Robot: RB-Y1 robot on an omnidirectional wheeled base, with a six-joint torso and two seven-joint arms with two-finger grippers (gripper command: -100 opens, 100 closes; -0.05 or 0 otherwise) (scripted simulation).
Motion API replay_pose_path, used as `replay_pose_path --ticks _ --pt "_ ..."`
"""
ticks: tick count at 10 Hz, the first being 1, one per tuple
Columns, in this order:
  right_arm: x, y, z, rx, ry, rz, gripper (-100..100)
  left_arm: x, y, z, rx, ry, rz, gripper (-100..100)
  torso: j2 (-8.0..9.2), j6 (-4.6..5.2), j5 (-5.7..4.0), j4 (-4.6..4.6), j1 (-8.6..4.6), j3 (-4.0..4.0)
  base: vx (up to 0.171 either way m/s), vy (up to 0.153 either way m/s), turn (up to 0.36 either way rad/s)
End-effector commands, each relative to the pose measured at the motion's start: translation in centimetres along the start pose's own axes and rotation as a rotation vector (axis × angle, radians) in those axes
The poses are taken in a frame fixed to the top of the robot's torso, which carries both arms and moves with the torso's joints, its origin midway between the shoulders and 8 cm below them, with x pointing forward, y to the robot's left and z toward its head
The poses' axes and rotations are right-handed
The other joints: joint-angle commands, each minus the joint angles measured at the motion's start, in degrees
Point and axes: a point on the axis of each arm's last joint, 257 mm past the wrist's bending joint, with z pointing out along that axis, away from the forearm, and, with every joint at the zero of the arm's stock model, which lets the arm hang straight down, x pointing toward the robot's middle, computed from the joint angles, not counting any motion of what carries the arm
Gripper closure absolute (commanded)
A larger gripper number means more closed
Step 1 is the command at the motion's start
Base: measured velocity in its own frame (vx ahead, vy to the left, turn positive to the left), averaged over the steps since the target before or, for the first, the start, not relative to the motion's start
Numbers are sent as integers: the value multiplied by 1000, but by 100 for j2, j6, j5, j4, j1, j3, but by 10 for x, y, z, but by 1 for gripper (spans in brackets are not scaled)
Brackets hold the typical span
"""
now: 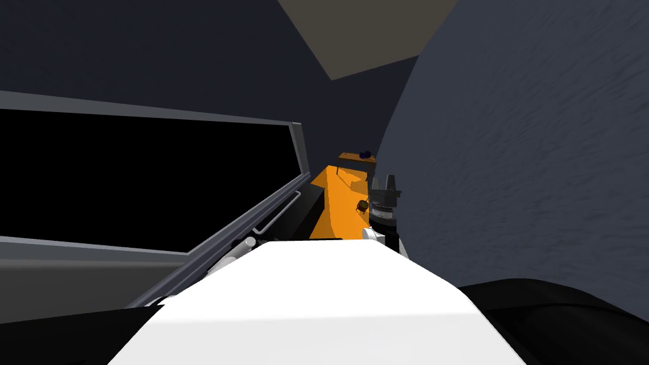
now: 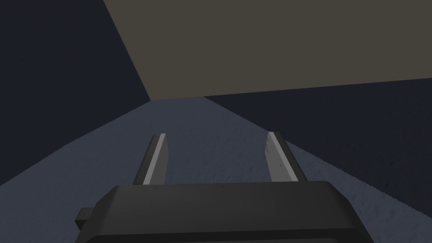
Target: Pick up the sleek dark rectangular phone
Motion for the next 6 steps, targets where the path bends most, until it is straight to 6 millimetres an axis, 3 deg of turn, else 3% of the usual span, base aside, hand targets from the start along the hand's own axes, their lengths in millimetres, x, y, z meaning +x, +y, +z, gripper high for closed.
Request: replay_pose_path --ticks 1,2,5,6 --pt "0 0 0 0 0 0 0 0 0 0 0 0 0 0 0 0 0 0 0 0 0 0 0" --pt "0 0 0 0 0 0 0 0 11 9 1 2 3 -100 -1 0 -1 0 -2 -1 -3 4 -12" --pt "0 0 0 0 0 0 0 1 28 23 1 4 9 -100 -2 3 9 -2 -4 -2 -1 1 -4" --pt "0 0 0 0 0 0 0 2 21 19 7 4 7 -100 -5 6 23 -6 -4 -5 0 0 0"
